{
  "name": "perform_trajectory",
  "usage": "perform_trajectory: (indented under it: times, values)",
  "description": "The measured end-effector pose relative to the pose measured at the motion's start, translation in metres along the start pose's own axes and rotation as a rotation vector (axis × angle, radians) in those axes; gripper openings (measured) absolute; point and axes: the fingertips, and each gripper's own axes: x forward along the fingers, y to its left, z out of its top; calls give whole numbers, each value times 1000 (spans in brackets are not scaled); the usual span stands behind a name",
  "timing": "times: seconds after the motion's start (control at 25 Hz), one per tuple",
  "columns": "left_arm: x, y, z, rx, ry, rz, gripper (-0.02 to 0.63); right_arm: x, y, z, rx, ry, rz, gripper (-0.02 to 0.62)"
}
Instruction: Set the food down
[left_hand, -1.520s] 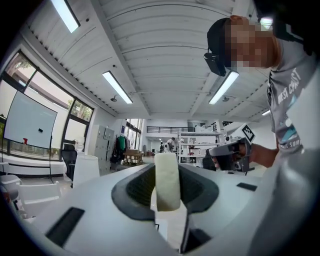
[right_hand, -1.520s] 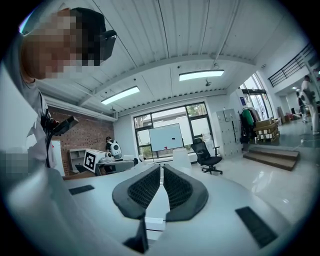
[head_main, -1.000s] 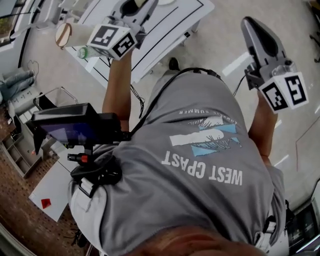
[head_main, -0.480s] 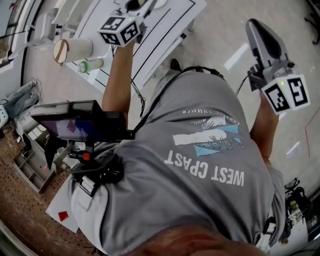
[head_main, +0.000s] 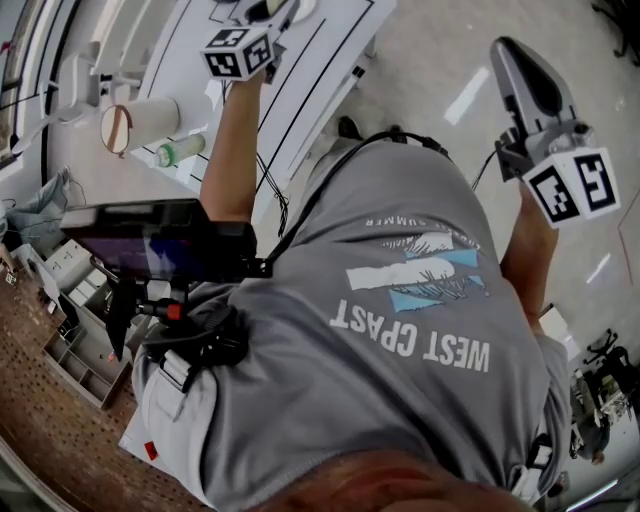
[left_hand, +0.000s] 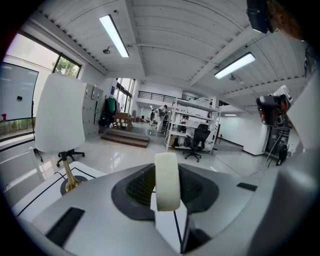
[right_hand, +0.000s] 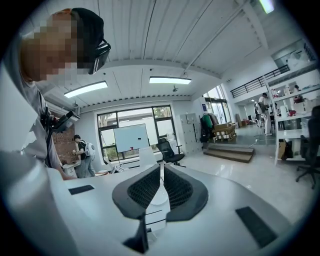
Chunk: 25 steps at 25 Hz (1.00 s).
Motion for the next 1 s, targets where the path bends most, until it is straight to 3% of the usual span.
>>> perform_trajectory:
  times: [0.64, 1.0]
  values:
    - [53, 50, -74, 35, 212, -5, 110, 2, -7, -11, 28, 18, -86, 8]
    - [77, 76, -99, 94, 316, 27, 110, 7, -14, -13, 41, 28, -118, 8]
